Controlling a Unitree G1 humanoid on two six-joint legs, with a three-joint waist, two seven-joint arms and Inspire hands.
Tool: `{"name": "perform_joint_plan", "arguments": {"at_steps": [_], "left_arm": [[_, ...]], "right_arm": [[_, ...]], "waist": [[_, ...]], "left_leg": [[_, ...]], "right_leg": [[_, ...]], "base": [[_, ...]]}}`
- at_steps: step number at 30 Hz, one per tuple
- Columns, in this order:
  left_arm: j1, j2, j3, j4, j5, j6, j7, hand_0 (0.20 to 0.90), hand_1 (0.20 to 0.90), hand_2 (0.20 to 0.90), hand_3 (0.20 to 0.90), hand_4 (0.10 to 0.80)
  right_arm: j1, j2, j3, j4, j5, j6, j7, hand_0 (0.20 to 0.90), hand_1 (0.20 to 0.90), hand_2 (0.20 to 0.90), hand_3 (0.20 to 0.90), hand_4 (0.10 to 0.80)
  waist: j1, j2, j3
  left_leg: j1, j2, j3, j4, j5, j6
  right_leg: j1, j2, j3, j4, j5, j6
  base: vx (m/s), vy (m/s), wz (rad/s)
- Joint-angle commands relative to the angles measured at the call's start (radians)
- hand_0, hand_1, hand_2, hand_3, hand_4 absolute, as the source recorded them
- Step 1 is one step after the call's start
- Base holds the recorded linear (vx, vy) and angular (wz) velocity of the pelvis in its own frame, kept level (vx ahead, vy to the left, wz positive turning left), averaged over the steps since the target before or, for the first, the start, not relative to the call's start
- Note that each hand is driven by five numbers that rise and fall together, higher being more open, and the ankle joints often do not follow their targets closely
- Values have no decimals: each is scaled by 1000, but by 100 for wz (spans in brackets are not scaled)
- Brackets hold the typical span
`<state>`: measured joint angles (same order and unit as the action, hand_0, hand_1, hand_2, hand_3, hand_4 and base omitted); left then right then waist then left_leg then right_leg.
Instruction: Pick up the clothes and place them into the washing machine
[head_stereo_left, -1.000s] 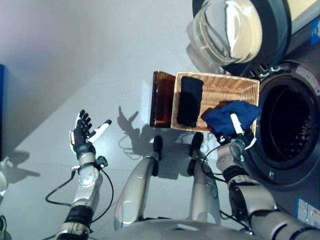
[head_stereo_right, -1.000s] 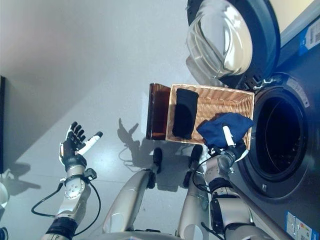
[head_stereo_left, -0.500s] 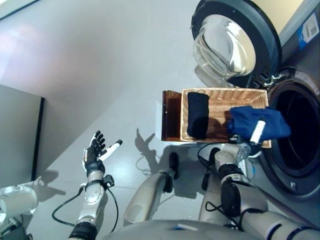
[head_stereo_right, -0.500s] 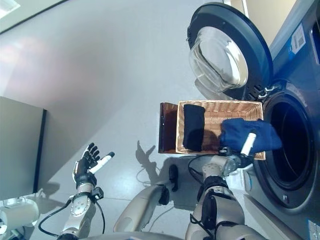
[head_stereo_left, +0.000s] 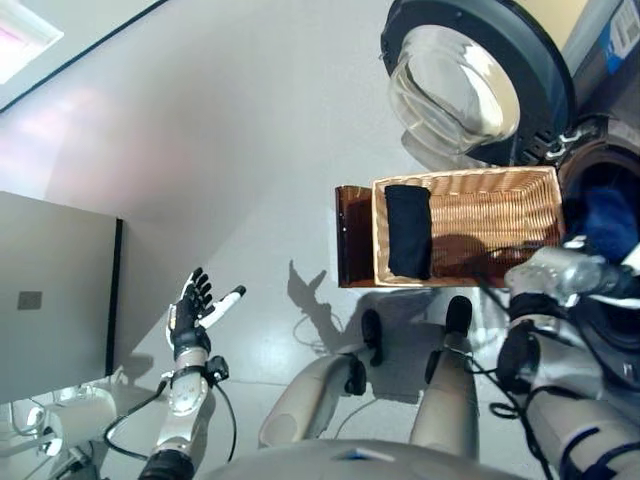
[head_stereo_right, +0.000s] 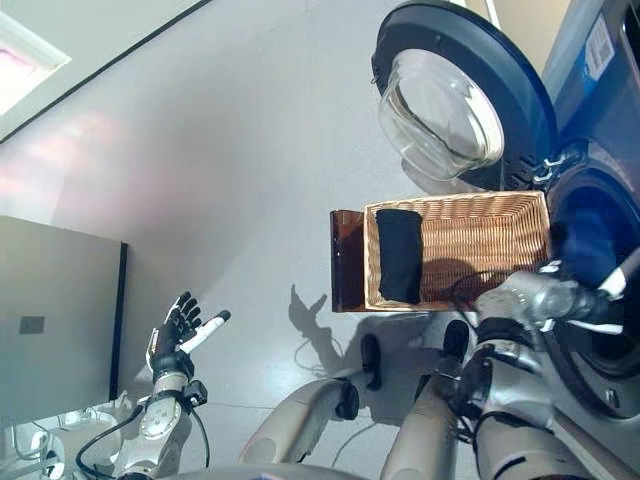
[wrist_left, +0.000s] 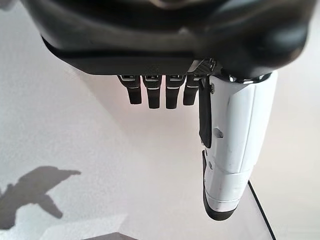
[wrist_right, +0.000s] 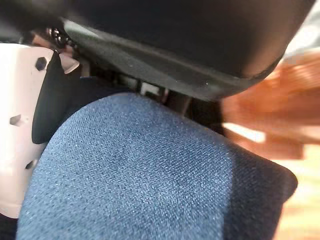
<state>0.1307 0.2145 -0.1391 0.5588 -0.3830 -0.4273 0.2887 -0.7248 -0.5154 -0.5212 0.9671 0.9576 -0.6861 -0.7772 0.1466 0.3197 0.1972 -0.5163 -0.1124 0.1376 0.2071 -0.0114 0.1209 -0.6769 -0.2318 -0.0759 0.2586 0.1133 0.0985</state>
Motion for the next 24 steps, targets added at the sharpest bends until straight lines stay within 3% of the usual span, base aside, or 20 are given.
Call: {"name": "perform_joint_plan", "arguments": {"at_steps": [1,3,7,13,14,15,16,17,18,20,24], "left_arm": [[3,92,53,-52,14,-94,55,900,900,900,900,800],[5,94,64,-59,9,-97,60,900,900,900,900,800],[9,98,75,-74,9,-104,70,900,900,900,900,800],[25,83,106,-101,22,-110,83,900,900,900,900,800],[23,87,127,-111,29,-109,87,900,900,900,900,800],[24,84,128,-111,30,-109,88,900,900,900,900,800],[14,95,154,-83,28,-99,94,900,900,900,900,800],[6,98,171,-93,23,-96,89,900,900,900,900,800],[7,90,175,-94,23,-95,88,900,900,900,900,800],[5,71,209,-104,24,-82,75,900,900,900,900,800],[7,58,237,-110,20,-74,54,900,900,900,900,800]], "right_arm": [[-129,-315,132,-63,-213,2,-57,200,200,200,200,300],[-187,-405,205,-50,-263,49,-67,200,200,200,200,300],[-255,-499,331,-33,-379,148,-78,200,200,200,200,300],[-277,-539,442,-8,-573,276,-113,200,200,200,200,300],[-283,-565,507,22,-690,354,-120,538,538,538,538,541],[-290,-564,514,23,-692,356,-122,900,900,900,900,800],[-304,-622,629,163,-879,549,-105,900,900,900,900,800],[-365,-649,739,207,-958,614,-56,900,900,900,900,800],[-392,-649,764,216,-957,614,-54,900,900,900,900,800],[-459,-655,935,231,-1172,735,-29,900,900,900,900,800],[-457,-628,934,264,-1225,771,-2,900,900,900,900,800]], "waist": [[20,39,-26],[18,40,-19],[13,36,-10],[2,34,-5],[4,27,-8],[1,29,-7],[13,12,-14],[14,5,-14],[9,11,-12],[3,7,-15],[7,-7,-25]], "left_leg": [[-83,24,-74,17,-1,-111],[-89,26,-64,17,0,-112],[-97,34,-50,13,7,-116],[-102,40,-44,2,17,-122],[-104,42,-43,-2,22,-125],[-105,42,-43,-2,22,-125],[-101,43,-47,-6,26,-127],[-103,45,-46,-7,28,-129],[-104,45,-45,-7,28,-129],[-108,47,-46,-7,30,-130],[-115,48,-54,-6,29,-130]], "right_leg": [[31,31,22,139,-220,-32],[12,35,33,148,-218,-33],[-12,41,44,155,-212,-38],[-22,51,43,156,-209,-44],[-22,53,39,155,-208,-45],[-23,53,39,154,-208,-45],[-21,56,34,154,-204,-48],[-23,58,33,154,-201,-51],[-25,59,34,154,-201,-51],[-29,63,31,152,-198,-52],[-33,63,25,151,-198,-53]], "base": [[-34,18,-11],[-33,9,-9],[-23,-3,-13],[0,-21,-10],[-1,-21,-6],[-14,-28,-3],[0,0,0],[0,0,0],[0,0,0],[0,0,0],[-5,-11,0]]}}
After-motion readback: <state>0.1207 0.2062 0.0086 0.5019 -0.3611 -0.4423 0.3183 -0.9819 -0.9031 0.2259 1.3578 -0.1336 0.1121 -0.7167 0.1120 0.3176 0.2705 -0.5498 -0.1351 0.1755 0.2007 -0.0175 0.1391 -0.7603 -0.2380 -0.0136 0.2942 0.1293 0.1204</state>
